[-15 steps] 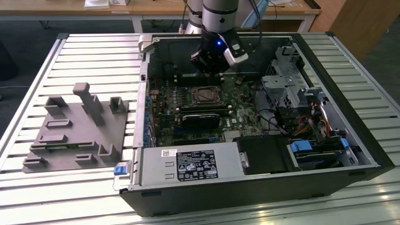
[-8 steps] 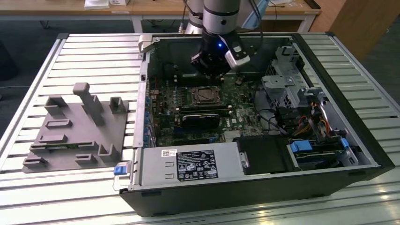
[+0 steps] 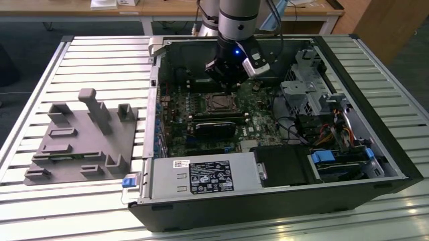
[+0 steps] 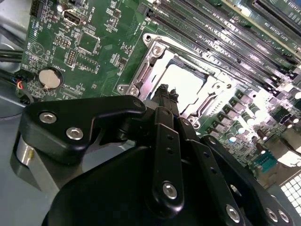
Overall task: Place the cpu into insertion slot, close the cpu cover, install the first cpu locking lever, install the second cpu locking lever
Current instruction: 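Install the second cpu locking lever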
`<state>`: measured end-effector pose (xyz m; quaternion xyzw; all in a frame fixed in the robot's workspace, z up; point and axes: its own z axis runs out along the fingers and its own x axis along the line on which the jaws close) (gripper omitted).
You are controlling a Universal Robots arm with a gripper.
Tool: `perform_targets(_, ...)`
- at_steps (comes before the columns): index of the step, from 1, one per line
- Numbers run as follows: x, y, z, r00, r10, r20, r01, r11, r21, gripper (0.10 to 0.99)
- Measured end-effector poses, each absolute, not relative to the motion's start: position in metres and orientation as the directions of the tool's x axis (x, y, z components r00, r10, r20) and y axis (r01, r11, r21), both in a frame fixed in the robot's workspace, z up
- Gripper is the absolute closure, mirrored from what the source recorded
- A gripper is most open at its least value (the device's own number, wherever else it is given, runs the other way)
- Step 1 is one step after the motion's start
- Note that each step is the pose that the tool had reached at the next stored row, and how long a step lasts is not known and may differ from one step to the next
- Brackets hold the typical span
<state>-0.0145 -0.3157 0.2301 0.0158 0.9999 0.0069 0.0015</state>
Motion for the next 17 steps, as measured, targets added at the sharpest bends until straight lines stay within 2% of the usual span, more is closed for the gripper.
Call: perform_targets(17, -0.014, -0.331, 0.237, -0.999, 0.032, -0.003, 0.031, 0.999, 0.014, 0.980)
